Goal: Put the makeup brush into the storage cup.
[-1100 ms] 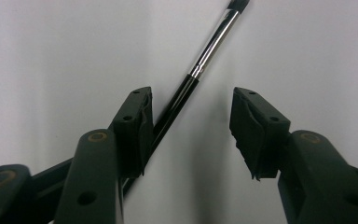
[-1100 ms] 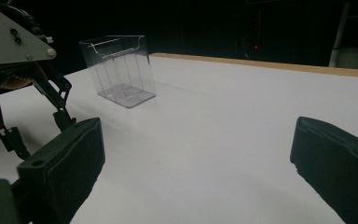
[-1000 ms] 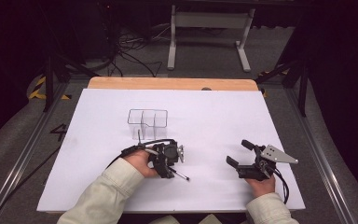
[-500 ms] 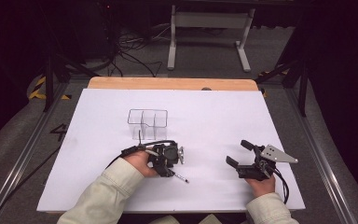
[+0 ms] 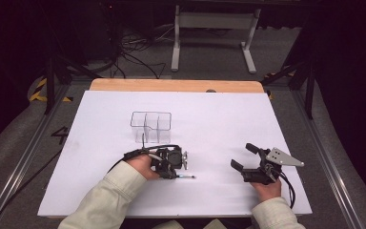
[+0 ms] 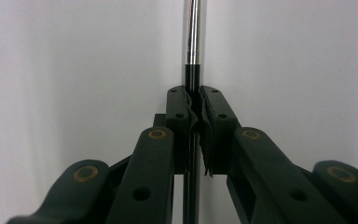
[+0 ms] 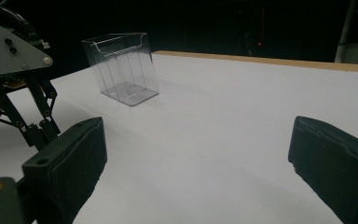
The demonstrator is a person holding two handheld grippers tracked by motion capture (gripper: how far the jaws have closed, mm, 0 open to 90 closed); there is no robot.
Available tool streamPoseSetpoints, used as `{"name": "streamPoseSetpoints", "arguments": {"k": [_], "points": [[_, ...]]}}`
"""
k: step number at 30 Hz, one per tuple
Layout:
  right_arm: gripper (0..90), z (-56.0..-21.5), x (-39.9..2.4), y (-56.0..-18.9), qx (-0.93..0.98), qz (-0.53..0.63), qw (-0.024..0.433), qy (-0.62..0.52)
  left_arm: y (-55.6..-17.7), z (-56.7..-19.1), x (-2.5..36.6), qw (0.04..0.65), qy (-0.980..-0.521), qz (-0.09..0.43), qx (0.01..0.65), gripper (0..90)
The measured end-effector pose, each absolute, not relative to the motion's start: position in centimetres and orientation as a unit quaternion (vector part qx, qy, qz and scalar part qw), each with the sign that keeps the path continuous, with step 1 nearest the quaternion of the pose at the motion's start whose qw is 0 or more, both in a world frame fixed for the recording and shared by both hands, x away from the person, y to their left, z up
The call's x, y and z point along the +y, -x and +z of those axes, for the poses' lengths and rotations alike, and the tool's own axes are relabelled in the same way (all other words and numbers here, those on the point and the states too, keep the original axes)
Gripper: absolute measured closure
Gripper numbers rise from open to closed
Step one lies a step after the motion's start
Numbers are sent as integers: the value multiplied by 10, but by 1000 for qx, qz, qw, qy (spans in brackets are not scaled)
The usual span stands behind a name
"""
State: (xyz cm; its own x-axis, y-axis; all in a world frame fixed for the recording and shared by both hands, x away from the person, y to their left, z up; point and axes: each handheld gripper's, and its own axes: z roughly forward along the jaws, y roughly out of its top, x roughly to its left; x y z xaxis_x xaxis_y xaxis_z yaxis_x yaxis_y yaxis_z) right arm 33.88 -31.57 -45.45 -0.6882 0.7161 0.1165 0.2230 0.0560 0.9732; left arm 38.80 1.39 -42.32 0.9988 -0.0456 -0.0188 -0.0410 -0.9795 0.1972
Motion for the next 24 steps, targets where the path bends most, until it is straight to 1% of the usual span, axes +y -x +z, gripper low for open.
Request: {"name": "streamPoseSetpoints", "arguments": {"k": [3, 4, 10, 15, 18, 19, 20, 21, 24], "points": [[49, -454, -316, -339, 697, 599, 205, -337, -388, -423, 14, 102, -994, -12, -22, 829], [49, -454, -316, -339, 697, 598, 205, -337, -387, -421, 14, 100, -995, -5, -25, 829], [50, -455, -316, -339, 697, 598, 205, -338, -388, -408, 21, 151, -988, 7, -27, 831], [50, -455, -316, -339, 697, 598, 204, -339, -387, -400, 25, 170, -985, 16, -27, 831], [51, -455, -316, -339, 698, 596, 204, -340, -389, -392, 32, 194, -981, 21, -17, 831], [51, -455, -316, -339, 698, 596, 204, -340, -389, -388, 36, 212, -977, 19, -15, 831], [51, -455, -316, -339, 698, 596, 204, -340, -389, -388, 36, 212, -977, 19, -15, 831], [51, -455, -316, -340, 698, 596, 204, -341, -389, -383, 40, 229, -973, 23, -15, 831], [51, -455, -316, -340, 698, 595, 204, -341, -388, -378, 43, 245, -969, 29, -14, 831]]}}
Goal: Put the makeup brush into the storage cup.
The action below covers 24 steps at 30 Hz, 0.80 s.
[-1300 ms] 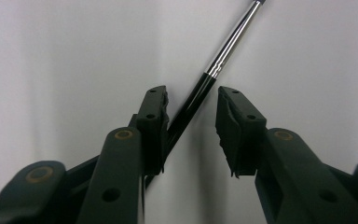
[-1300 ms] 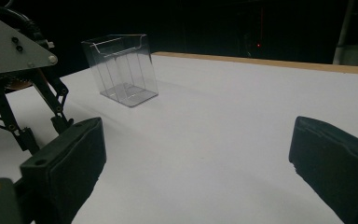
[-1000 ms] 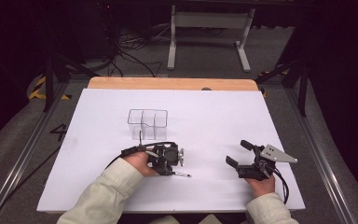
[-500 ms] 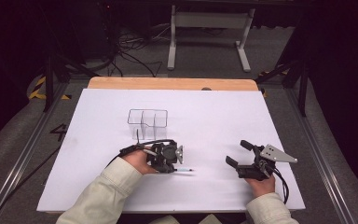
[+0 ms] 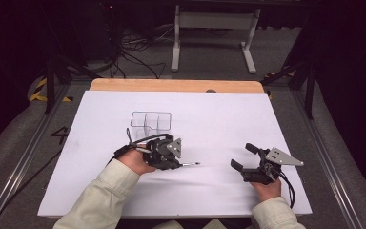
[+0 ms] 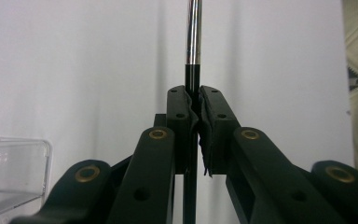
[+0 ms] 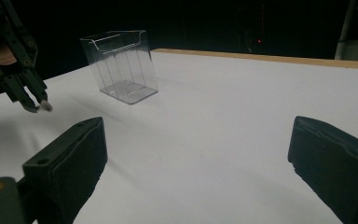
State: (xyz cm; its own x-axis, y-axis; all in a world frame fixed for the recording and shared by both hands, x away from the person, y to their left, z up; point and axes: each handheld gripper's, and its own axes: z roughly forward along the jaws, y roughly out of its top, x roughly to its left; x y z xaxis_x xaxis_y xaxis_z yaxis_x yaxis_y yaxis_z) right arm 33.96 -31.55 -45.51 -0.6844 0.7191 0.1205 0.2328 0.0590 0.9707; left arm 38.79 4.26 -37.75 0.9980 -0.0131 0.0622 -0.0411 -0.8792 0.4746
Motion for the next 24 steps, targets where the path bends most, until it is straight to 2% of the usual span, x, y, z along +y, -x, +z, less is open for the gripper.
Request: {"name": "streamPoseSetpoints", "arguments": {"k": [4, 24], "points": [[51, -455, -315, -340, 699, 595, 205, -340, -386, -372, 45, 270, -962, 47, -8, 831], [51, -455, -315, -339, 699, 596, 204, -339, -386, -349, 72, 396, -915, 66, 36, 831]]}}
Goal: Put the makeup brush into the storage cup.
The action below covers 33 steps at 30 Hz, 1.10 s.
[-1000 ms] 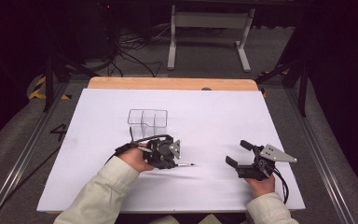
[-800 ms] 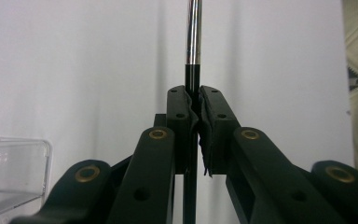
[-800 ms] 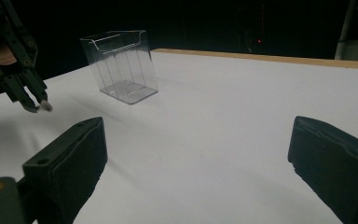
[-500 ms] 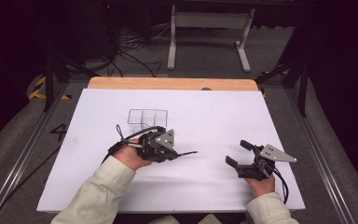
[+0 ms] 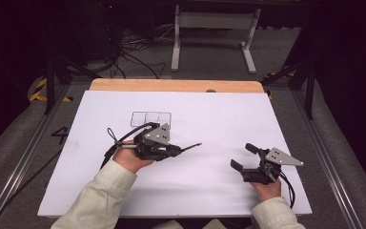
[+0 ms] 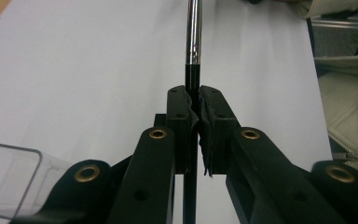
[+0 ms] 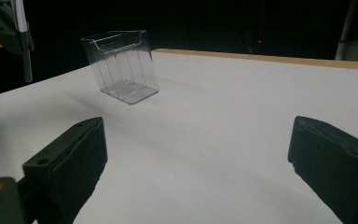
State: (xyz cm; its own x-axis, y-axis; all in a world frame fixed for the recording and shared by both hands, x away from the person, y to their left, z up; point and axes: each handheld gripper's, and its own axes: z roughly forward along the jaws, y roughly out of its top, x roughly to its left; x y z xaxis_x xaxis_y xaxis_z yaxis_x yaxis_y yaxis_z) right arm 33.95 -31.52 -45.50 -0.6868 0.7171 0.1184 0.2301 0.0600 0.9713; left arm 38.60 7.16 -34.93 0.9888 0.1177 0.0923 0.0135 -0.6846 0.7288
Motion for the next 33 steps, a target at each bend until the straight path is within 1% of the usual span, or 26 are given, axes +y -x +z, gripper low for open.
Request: {"name": "streamPoseSetpoints", "arguments": {"k": [3, 8, 10, 15, 19, 20, 24, 33], "points": [[51, -455, -315, -340, 699, 596, 204, -339, -386, -348, 74, 398, -914, 68, 41, 831], [51, -455, -315, -339, 699, 597, 203, -338, -387, -347, 78, 419, -904, 71, 49, 831], [51, -455, -315, -339, 698, 598, 202, -338, -388, -346, 82, 441, -893, 70, 58, 831], [51, -455, -315, -339, 698, 599, 201, -338, -389, -346, 85, 453, -886, 75, 68, 831], [51, -455, -315, -339, 698, 599, 200, -338, -390, -346, 91, 484, -867, 79, 84, 831], [51, -455, -315, -339, 698, 599, 200, -338, -390, -346, 91, 484, -867, 79, 84, 831], [50, -455, -316, -339, 696, 602, 198, -338, -392, -347, 97, 514, -849, 72, 99, 831], [50, -455, -316, -339, 696, 602, 197, -339, -393, -346, 105, 553, -820, 78, 127, 831]]}}
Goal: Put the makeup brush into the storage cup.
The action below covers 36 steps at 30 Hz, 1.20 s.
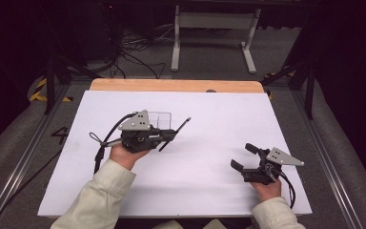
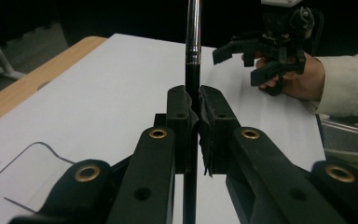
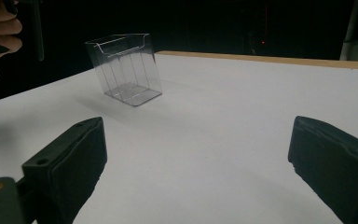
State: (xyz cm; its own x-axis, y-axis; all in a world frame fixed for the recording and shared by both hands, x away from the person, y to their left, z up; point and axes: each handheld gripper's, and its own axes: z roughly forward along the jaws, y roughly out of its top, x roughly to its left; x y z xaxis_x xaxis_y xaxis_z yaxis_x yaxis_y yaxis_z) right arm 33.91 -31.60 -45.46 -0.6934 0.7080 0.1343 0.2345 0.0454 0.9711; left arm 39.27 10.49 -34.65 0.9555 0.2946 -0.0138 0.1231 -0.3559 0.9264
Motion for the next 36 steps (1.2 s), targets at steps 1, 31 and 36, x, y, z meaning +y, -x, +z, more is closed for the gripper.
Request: {"name": "streamPoseSetpoints", "arguments": {"k": [1, 31, 36], "points": [[50, -455, -316, -339, 696, 602, 196, -338, -394, -346, 106, 555, -818, 82, 126, 831], [50, -455, -316, -340, 694, 604, 193, -340, -401, -347, 129, 641, -726, 143, 205, 830], [49, -455, -316, -340, 694, 604, 192, -341, -404, -348, 133, 646, -713, 161, 220, 830]]}}
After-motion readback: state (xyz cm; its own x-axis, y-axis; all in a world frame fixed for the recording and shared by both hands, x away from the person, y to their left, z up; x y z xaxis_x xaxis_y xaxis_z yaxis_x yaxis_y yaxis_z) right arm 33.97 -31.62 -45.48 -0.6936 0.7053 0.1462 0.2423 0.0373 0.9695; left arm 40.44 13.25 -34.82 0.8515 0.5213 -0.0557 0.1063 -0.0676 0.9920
